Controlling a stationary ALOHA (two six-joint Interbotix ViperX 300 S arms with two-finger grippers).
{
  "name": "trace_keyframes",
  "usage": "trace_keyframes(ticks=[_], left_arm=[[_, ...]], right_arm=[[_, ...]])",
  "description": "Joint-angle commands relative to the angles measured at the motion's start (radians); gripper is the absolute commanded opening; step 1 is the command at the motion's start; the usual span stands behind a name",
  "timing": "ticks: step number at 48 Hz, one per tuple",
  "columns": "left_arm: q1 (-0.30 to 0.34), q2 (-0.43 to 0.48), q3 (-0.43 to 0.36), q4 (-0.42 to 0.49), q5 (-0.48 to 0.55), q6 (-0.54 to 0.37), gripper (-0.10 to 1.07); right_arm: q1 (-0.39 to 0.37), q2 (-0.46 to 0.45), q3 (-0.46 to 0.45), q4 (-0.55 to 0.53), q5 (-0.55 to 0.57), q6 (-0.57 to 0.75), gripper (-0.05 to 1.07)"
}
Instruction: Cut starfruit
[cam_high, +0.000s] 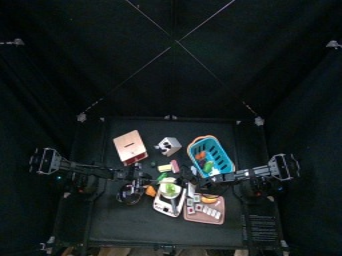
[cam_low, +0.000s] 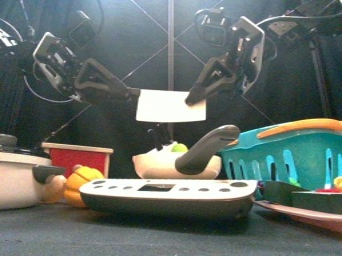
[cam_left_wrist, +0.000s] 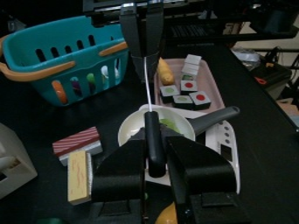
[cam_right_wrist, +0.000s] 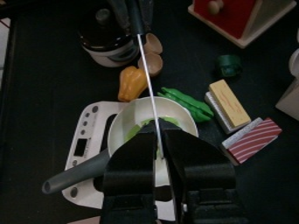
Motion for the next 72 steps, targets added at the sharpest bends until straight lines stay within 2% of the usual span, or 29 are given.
trace_keyframes(ticks=[1,9,26,39,72], left_arm=[[-0.011,0.008,-0.006,-0.005,-0.003,-0.002,0.48],[-0.02,0.021,-0.008,-0.029,-0.003,-0.003,0.48],[-0.089,0.06,0.008,-0.135,-0.002,0.0,0.48],[-0.095,0.106,-0.002,-0.138,-0.002,-0.002,0.48],[-0.101,0.109,0.002,-0.14,-0.002,-0.002,0.48]], right_arm=[[-0.014,-0.006,-0.011,0.003,0.002,0.003,0.43],[-0.015,0.002,-0.017,0.008,-0.003,0.003,0.43],[-0.015,0.04,-0.012,0.077,-0.008,0.003,0.43],[-0.015,0.066,-0.015,0.086,-0.011,0.003,0.43],[-0.015,0.098,-0.014,0.086,-0.012,0.003,0.43]])
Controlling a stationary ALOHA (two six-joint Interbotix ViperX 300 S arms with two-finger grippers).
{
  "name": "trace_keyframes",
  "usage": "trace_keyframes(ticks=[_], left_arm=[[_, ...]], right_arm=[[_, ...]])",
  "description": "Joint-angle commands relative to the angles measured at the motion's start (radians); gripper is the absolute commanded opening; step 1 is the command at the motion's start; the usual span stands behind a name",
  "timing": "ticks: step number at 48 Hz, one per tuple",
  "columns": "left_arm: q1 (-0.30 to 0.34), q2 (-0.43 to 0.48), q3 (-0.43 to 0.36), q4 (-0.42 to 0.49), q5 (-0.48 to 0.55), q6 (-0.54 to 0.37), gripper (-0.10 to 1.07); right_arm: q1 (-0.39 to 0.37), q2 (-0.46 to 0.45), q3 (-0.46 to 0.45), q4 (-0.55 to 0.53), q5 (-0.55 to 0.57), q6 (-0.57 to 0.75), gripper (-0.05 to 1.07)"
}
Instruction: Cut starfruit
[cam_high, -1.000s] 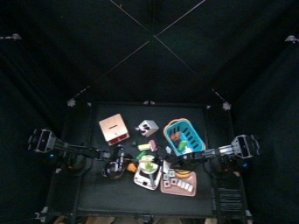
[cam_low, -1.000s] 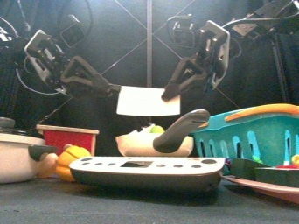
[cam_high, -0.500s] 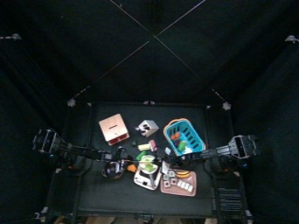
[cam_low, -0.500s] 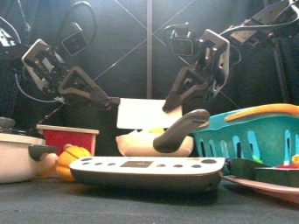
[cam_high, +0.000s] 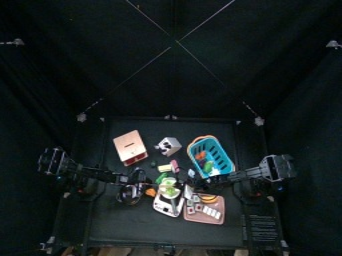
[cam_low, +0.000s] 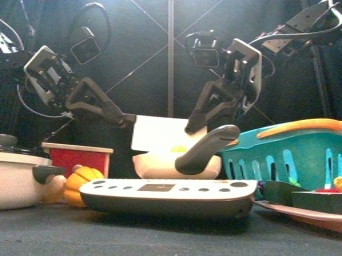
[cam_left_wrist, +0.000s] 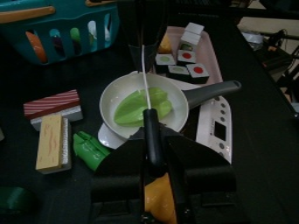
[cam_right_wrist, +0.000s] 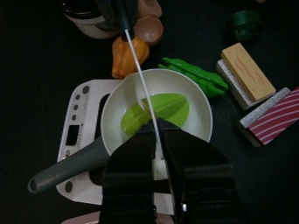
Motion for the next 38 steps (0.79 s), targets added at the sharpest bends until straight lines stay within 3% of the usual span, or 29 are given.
trace_keyframes(ticks=[1,38], left_arm=[[-0.02,-0.002,-0.006,0.003,-0.003,0.0,0.48],[-0.014,0.074,-0.057,0.008,-0.003,0.008,0.48]], right_arm=[[-0.015,-0.011,-0.003,0.003,0.005,0.002,0.43],[-0.018,0.002,0.0,0.018,0.005,0.002,0.43]])
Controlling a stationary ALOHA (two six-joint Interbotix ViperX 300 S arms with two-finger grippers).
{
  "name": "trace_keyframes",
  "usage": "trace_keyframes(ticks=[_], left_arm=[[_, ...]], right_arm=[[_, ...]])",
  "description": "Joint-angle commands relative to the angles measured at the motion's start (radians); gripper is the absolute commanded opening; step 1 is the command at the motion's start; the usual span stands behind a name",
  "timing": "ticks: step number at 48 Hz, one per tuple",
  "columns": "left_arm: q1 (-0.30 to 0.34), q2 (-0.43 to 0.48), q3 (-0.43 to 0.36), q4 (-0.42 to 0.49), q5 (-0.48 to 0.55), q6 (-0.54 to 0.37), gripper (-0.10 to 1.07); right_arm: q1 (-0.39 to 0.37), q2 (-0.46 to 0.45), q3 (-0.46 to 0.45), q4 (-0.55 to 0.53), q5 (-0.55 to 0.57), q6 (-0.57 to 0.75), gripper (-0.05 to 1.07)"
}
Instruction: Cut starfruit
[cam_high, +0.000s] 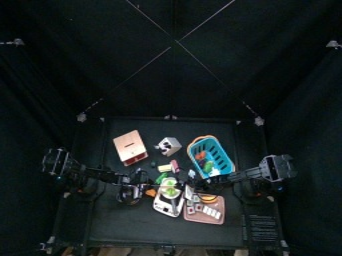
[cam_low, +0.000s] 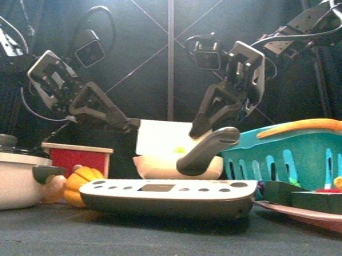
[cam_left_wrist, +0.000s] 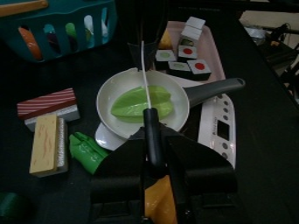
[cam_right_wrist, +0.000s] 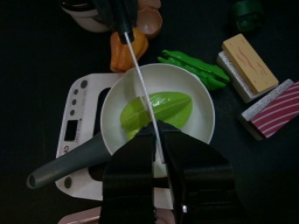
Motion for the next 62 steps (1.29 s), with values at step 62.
trace_keyframes(ticks=[62], left_arm=[[-0.005,0.057,-0.06,0.035,0.002,0.003,0.48]], right_arm=[[-0.02,0.002,0.0,0.003,0.006,0.003,0.43]])
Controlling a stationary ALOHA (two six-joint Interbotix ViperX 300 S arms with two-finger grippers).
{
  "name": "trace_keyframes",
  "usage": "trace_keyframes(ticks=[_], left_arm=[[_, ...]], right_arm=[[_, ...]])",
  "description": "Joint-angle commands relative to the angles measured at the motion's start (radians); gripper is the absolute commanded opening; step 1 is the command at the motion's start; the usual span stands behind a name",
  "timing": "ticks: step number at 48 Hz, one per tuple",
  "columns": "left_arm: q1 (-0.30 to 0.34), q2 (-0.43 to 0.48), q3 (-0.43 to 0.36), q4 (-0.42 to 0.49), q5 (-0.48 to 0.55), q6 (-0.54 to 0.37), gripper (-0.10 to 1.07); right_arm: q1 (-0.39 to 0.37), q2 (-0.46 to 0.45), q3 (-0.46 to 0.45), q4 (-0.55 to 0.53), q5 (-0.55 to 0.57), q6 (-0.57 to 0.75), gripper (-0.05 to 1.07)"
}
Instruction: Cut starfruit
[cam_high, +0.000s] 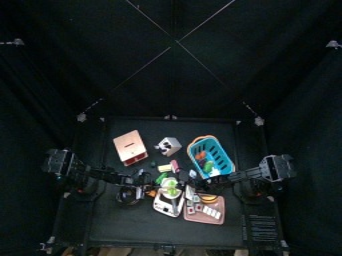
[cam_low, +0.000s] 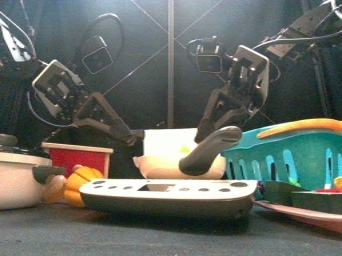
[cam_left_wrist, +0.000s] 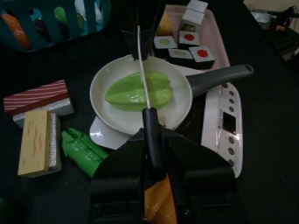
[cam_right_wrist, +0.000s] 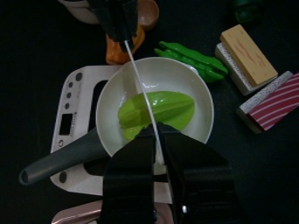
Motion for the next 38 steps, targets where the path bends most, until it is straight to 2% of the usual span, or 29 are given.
trace_keyframes(ticks=[1,38], left_arm=[[-0.008,-0.002,-0.023,0.006,-0.005,0.002,0.48],[-0.008,-0.002,-0.031,0.008,-0.006,0.002,0.48]], right_arm=[[-0.02,0.002,-0.012,0.003,0.005,0.005,0.43],[-0.015,0.017,-0.021,0.014,0.003,0.002,0.43]])
